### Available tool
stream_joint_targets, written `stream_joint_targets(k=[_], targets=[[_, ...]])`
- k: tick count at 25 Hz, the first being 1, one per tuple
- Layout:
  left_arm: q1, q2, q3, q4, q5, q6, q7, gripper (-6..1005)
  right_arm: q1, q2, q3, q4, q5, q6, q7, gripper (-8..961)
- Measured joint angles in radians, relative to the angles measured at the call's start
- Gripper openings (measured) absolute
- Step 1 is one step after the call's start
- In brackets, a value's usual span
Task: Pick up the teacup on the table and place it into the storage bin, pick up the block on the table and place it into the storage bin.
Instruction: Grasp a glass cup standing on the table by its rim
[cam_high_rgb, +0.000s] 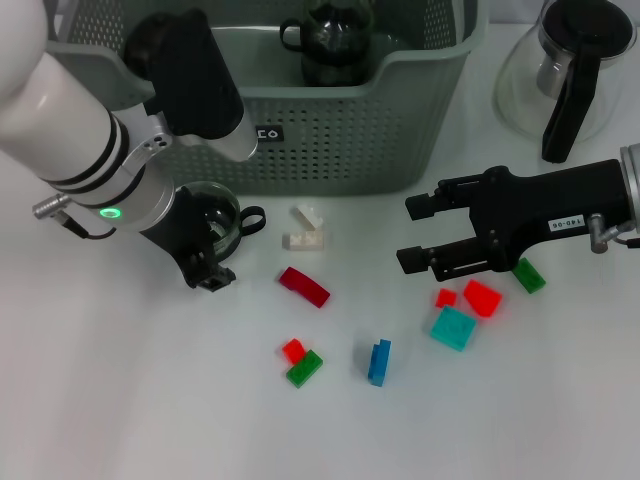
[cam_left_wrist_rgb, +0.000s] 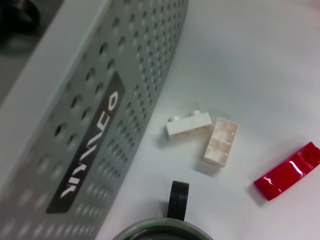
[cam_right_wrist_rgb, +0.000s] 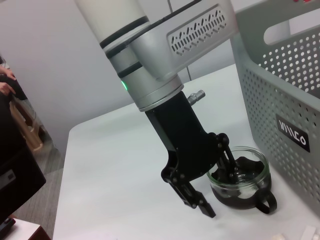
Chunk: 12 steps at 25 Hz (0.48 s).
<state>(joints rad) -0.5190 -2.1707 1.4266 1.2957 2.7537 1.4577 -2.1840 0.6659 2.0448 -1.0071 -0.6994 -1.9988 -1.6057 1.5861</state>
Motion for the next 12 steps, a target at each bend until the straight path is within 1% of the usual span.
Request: stream_joint_targets(k=[4, 9, 12], targets=[[-0.002, 0.001, 0.0, 0.0, 0.004, -0.001, -0.007, 541, 0.0, 0.0, 0.0, 0.0, 0.0, 0.0, 0.0, 794], [-0.004, -0.001, -0.001, -0.007, 0.016, -0.001, -0.014, 321, 0.0, 0.0, 0.002, 0.0, 0.0, 0.0, 0.0, 794], [-0.005, -0.001, 0.0, -0.004, 0.014, 0.001, -0.019, 205, -0.002, 0.0, 0.002, 0.0, 0.0, 0.0, 0.0, 794]])
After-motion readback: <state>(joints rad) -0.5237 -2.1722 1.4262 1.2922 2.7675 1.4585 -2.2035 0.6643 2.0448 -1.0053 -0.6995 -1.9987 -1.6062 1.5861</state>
